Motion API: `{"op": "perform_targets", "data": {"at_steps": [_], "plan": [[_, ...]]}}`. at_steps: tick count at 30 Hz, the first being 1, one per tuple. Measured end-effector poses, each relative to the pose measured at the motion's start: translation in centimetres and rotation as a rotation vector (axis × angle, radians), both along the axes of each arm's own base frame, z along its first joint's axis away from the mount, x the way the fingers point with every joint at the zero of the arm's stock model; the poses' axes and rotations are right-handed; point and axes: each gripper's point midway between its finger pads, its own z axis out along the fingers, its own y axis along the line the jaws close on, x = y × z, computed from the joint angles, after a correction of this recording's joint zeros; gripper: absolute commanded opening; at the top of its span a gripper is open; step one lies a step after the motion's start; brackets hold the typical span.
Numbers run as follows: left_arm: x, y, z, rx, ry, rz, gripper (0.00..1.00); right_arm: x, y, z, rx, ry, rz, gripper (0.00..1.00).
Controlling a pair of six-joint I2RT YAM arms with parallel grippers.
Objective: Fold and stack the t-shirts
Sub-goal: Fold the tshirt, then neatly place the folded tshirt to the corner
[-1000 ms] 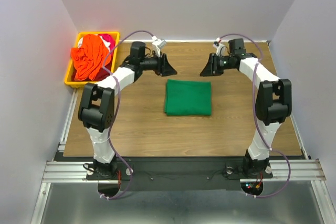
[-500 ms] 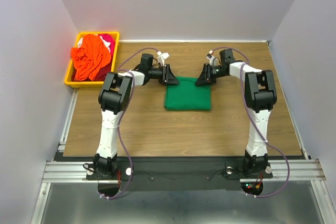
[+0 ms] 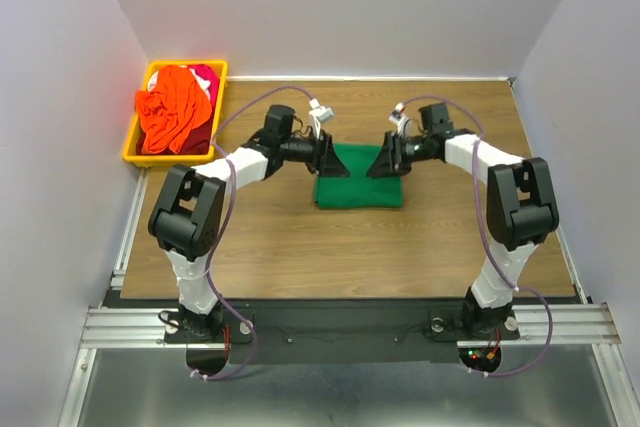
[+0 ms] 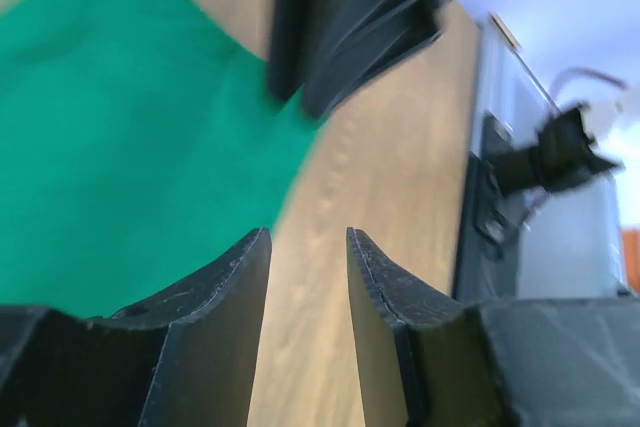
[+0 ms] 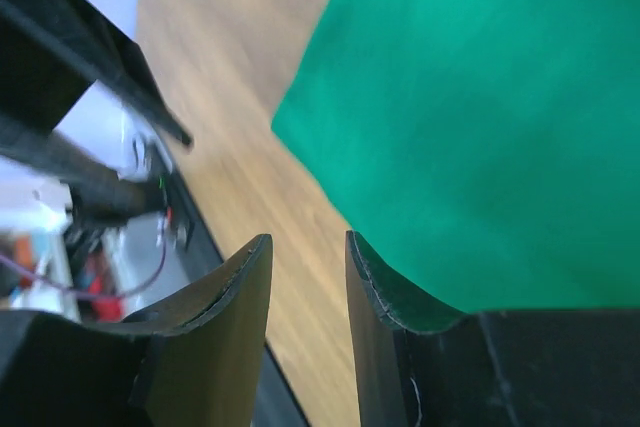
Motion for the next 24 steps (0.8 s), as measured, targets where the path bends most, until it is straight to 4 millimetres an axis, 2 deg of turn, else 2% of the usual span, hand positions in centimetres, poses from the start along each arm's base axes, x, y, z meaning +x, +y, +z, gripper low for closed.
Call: {"op": "perform_targets", "data": {"at_steps": [1,2,3,5,8,17,20,24], "plan": [[-1.0,-0.7,-0.5,-0.005,0.011,-0.029,0.48,-1.7,0.6,-1.5,-0.003,0.046,0.028,0.4],[-1.8,-1.1,-1.3,-0.001,0.034,-0.048,0.48,-2.2,0.8,-2.1,-0.005,0.064,0.036,0.39],[-2.4,-1.3,-2.5,0.01,0.067,-0.058,0.48,-3.7,1.3,-4.0,-0.015,0.124,0.061,0.39],[-2.9,-1.4,-6.0,0.042,0.162,-0.062,0.48,-5.1,1.4,-6.7,-0.036,0.203,0.077,0.38],[-3.2,-0.5,-11.4,0.087,0.334,-0.038,0.48,-5.6,0.7,-9.7,-0.044,0.287,0.072,0.36],[-2.8,1.6,-11.2,0.067,0.375,-0.029,0.49,-5.7,-0.3,-9.4,-0.026,0.274,0.085,0.36],[-3.1,2.5,-10.8,0.097,0.349,-0.016,0.49,-5.8,-0.9,-7.6,-0.056,0.223,0.082,0.36],[-3.2,3.3,-9.0,0.118,0.29,-0.01,0.49,-5.6,-2.0,-4.3,-0.084,0.118,0.067,0.36]]}}
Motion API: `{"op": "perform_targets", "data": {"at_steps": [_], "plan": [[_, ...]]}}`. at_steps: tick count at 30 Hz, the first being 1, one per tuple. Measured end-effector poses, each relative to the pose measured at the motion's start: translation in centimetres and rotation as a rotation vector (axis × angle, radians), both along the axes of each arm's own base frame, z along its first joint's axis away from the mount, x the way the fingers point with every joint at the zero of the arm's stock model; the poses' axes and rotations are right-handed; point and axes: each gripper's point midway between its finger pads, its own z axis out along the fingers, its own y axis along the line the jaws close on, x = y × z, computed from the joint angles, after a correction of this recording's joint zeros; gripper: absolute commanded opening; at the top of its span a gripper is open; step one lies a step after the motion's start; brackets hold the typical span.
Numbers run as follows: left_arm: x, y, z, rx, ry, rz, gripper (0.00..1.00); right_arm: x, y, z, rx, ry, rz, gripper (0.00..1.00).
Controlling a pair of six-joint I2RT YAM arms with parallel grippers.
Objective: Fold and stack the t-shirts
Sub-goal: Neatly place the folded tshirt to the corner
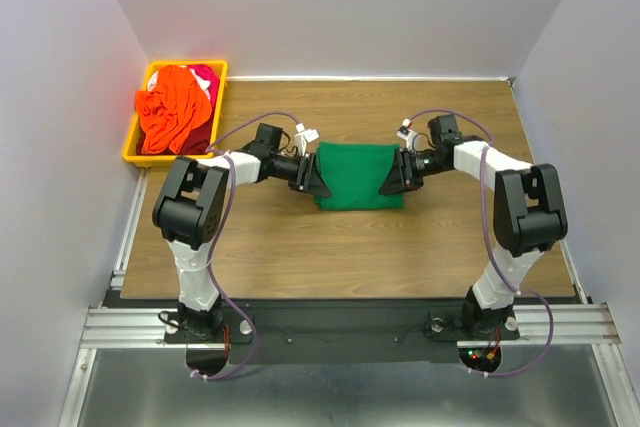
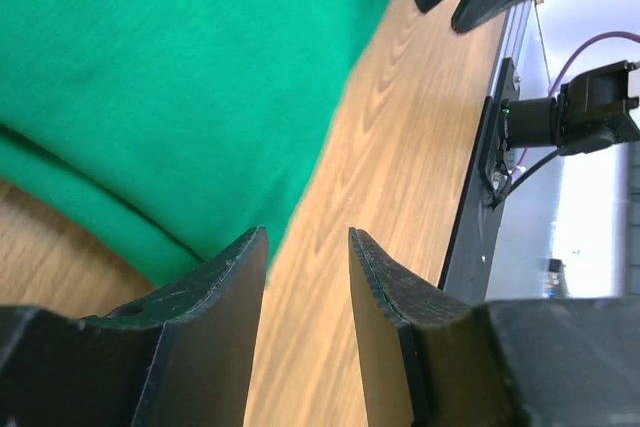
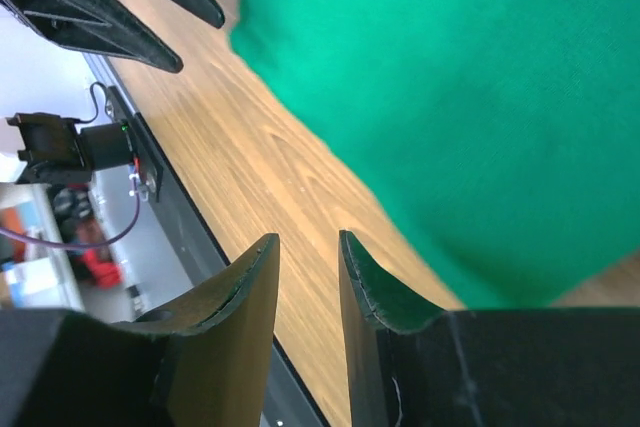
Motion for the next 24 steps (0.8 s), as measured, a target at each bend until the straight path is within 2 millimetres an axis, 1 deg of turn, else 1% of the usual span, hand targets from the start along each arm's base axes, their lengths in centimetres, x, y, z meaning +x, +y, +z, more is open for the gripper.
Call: {"op": "perform_targets", "data": {"at_steps": [2,4,6,9,10,12,14,16,17,19,22,24], "plan": [[-0.1,0.1,1.5,-0.007,-0.038,-0.005,0.5,0.0,-0.3,1.1,-0.001,-0.034,0.0,0.36],[-0.1,0.0,2.6,-0.015,-0.067,-0.014,0.5,0.0,-0.6,1.2,-0.005,-0.045,0.002,0.36],[-0.1,-0.4,3.3,-0.022,-0.09,-0.025,0.5,-0.1,-0.8,0.6,-0.013,-0.03,0.004,0.36],[-0.1,-0.8,3.4,-0.024,-0.092,-0.031,0.49,-0.3,-0.9,-1.3,-0.029,0.029,0.01,0.36],[0.0,-0.9,3.3,-0.024,-0.088,-0.026,0.49,-0.1,-1.0,-2.0,-0.037,0.043,0.009,0.35],[0.3,-1.2,2.4,-0.02,-0.071,-0.02,0.49,0.3,-1.3,-3.4,-0.056,0.073,0.0,0.35],[0.5,-1.2,0.6,-0.005,-0.034,-0.01,0.49,0.5,-1.7,-4.8,-0.064,0.112,-0.014,0.35],[0.6,-1.0,-1.9,0.02,0.025,0.006,0.48,0.9,-2.6,-5.5,-0.06,0.142,-0.04,0.35],[0.3,-1.0,-2.3,0.01,0.054,0.0,0.48,1.0,-3.2,-5.7,-0.055,0.155,-0.058,0.34],[0.4,-0.8,-2.6,-0.017,0.094,-0.006,0.5,1.3,-4.3,-5.7,-0.059,0.158,-0.084,0.34],[0.7,-0.6,-2.3,-0.021,0.081,-0.007,0.56,1.8,-5.7,-5.4,-0.07,0.147,-0.117,0.36],[0.6,-0.3,-1.9,-0.011,0.062,-0.011,0.6,2.0,-6.5,-4.4,-0.097,0.118,-0.137,0.43]]}}
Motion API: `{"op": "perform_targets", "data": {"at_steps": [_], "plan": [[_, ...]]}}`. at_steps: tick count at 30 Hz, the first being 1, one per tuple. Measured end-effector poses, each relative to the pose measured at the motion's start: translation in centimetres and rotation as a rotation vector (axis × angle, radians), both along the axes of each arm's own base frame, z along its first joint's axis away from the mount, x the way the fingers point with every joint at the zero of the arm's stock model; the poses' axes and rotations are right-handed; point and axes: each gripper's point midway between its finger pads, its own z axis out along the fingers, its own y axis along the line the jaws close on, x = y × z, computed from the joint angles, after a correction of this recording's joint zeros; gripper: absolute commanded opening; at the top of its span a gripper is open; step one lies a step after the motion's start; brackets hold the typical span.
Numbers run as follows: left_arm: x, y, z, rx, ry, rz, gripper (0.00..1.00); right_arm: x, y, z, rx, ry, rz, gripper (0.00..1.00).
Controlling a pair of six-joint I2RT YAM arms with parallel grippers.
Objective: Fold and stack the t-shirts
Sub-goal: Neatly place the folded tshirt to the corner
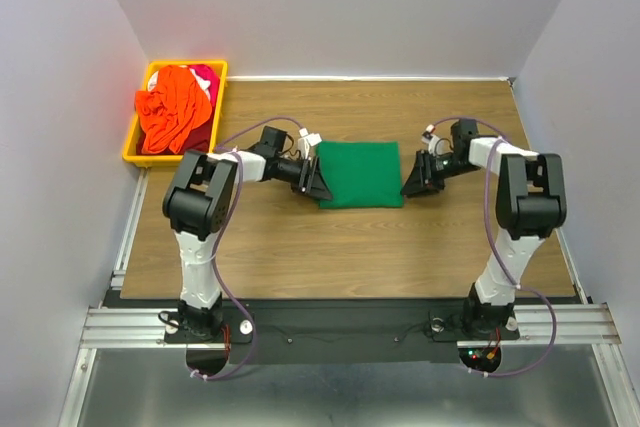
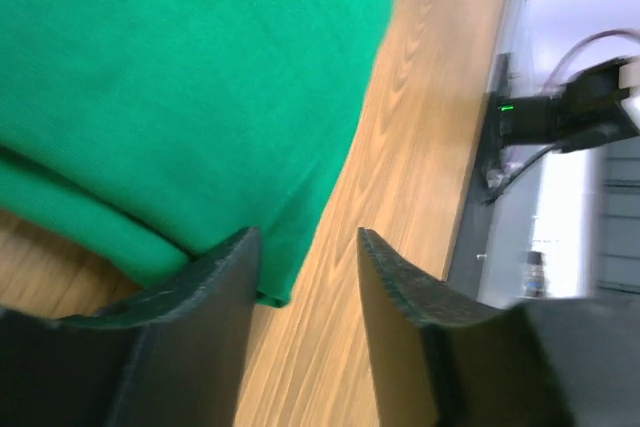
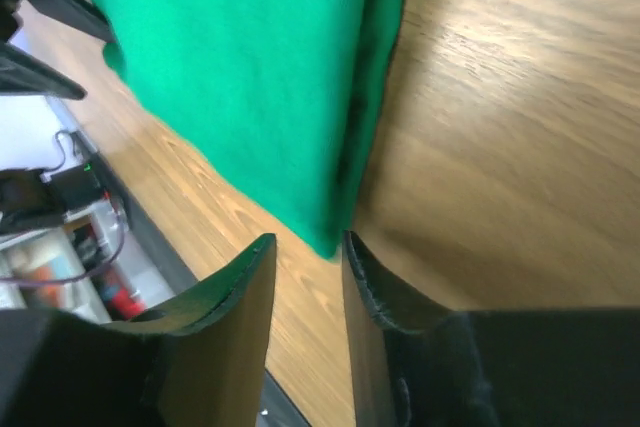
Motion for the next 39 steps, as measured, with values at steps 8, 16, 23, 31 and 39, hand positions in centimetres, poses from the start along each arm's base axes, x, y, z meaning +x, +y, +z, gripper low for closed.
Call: {"op": "perform_targets", "data": {"at_steps": [8,16,23,31,39], "plan": [[2.0,4.1,12.0,0.104,-0.427,0.113,0.99,3.8,-0.9,9.8,-0.151,-0.32,-0.077,0.78],[4.9,12.6,23.0,0.219,-0.707,0.464,0.99,4.3,7.7,11.8,-0.413,-0.546,0.018,0.88],[4.2,15.2,22.6,0.326,-0.7,0.564,0.99,4.1,10.9,4.6,-0.588,-0.475,0.092,0.86],[4.0,16.1,21.9,0.375,-0.689,0.591,0.99,5.8,9.2,-0.6,-0.764,-0.457,0.065,0.86],[4.1,16.0,21.3,0.386,-0.675,0.578,0.99,4.5,2.9,-1.0,-0.756,-0.46,0.092,0.85]]}}
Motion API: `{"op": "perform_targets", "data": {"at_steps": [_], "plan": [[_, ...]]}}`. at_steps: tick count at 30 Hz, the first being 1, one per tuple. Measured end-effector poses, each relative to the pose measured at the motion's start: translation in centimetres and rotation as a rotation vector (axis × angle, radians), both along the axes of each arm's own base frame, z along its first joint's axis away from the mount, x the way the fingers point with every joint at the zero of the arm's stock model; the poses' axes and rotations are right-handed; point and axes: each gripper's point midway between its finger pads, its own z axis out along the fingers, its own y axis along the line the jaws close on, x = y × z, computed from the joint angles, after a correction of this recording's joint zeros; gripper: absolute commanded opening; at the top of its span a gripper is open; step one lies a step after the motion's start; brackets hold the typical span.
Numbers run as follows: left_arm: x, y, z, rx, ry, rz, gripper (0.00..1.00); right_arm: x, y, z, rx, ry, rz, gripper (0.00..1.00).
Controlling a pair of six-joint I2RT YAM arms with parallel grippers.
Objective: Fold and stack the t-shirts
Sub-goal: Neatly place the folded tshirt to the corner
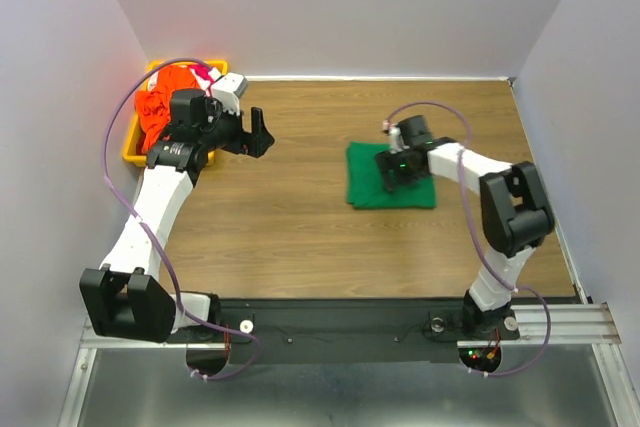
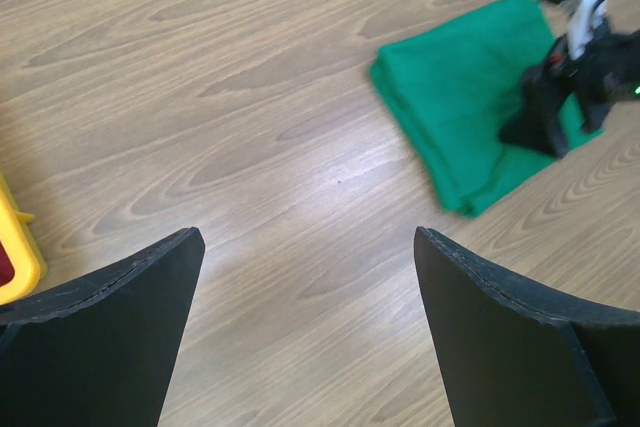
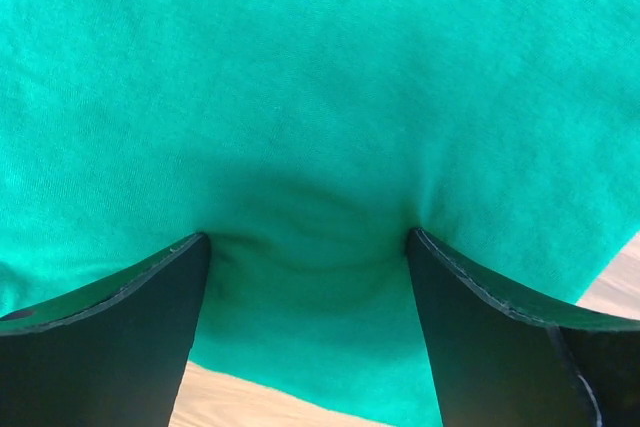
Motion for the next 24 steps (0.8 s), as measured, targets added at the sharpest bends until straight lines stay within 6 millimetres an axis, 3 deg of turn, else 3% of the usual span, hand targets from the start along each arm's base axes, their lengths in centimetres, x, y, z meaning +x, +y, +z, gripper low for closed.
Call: {"op": "perform_targets", "data": {"at_steps": [7,12,16,19,24], "plan": [[-0.2,-0.5,-0.2,-0.011,0.006,-0.036,0.99,-1.5,-15.4,-0.3,-0.058,0.04,-0.085,0.84],[0.0,-0.8,-0.8,-0.013,0.026,-0.052,0.99,-2.5,-22.7,-0.5,-0.075,0.04,-0.048,0.83],[-0.1,-0.9,-0.9,-0.01,0.025,-0.063,0.99,-2.1,-27.9,-0.3,-0.086,0.042,-0.03,0.84],[-0.1,-0.9,-1.0,-0.007,0.024,-0.066,0.99,-2.1,-29.7,-0.1,-0.085,0.058,-0.019,0.87],[-0.1,-0.9,-0.8,-0.007,0.021,-0.066,0.99,-1.8,-29.5,2.6,-0.037,0.072,-0.026,0.94]]}}
